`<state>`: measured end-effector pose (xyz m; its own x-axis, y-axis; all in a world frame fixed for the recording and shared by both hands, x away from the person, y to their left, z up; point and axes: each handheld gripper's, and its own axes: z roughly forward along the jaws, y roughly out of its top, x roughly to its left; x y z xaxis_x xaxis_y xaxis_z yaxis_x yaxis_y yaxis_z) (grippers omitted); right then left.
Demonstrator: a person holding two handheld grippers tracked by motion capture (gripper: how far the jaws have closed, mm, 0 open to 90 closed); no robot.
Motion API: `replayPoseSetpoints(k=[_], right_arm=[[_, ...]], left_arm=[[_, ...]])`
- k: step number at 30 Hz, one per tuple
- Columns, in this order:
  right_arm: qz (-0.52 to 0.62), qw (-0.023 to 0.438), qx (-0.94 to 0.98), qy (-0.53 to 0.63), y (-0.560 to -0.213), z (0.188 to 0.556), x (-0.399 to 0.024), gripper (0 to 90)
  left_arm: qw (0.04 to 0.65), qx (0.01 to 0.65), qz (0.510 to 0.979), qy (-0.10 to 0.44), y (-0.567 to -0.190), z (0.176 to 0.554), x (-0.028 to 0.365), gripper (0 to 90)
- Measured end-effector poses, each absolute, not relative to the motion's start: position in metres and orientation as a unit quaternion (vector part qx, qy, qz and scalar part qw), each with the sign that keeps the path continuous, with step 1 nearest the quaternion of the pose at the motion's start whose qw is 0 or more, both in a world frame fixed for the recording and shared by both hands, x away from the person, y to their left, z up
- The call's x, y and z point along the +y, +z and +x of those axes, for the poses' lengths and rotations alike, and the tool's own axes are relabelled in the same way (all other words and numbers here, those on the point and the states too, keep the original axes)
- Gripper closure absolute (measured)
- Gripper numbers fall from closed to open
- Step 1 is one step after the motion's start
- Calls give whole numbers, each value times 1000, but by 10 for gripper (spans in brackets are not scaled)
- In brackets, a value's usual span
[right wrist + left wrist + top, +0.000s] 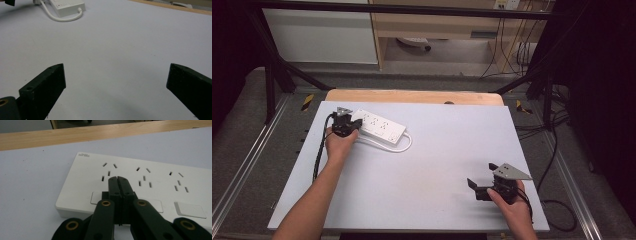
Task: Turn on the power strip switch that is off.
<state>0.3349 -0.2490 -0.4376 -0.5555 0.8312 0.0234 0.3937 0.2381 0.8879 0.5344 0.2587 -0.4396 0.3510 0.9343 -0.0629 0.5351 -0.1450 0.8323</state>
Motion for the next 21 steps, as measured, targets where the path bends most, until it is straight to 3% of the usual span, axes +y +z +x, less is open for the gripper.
replayPoseSetpoints(k=[21], right_arm=[[411,236,747,467,-437,335,-251,27]], left_arm=[[404,513,716,246,-440,534,259,899]])
